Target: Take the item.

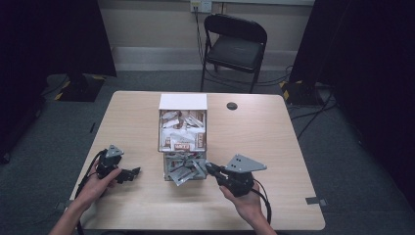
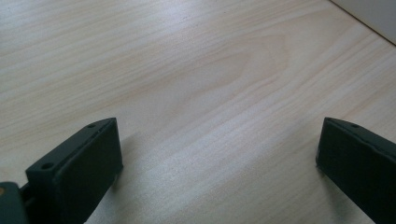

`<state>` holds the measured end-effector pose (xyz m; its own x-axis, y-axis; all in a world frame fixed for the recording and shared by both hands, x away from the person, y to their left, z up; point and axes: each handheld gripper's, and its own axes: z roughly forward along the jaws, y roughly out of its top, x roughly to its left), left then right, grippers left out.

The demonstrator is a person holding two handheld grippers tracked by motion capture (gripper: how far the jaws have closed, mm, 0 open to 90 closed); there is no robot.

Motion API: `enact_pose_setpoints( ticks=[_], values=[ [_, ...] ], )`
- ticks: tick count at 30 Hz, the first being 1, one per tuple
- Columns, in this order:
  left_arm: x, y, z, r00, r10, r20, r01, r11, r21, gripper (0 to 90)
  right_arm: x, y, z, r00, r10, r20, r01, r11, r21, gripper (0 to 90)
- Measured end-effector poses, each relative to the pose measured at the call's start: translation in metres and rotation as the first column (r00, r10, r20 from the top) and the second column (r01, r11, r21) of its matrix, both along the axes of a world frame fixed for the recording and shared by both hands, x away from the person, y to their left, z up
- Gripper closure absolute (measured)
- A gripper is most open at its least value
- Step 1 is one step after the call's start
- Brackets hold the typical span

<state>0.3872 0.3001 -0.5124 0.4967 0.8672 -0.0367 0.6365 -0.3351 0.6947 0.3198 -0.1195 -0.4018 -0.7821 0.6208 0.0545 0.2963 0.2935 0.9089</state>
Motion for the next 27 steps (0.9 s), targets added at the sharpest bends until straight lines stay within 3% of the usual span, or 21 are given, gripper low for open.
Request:
enact_pose_setpoints(
  ticks=[4,27],
  values=[
    [0.000,0.000,0.000,1.0000,0.000,0.000,0.000,1.0000,0.001,0.0,-0.001,-0.012,0.000,0.9997,-0.023,0.003,0.023,1.000,0.021,86.8],
    [0.000,0.000,0.000,1.0000,0.000,0.000,0.000,1.0000,0.000,0.0,0.013,-0.036,0.005,0.9941,-0.108,0.012,0.107,0.994,0.036,86.8]
  ],
)
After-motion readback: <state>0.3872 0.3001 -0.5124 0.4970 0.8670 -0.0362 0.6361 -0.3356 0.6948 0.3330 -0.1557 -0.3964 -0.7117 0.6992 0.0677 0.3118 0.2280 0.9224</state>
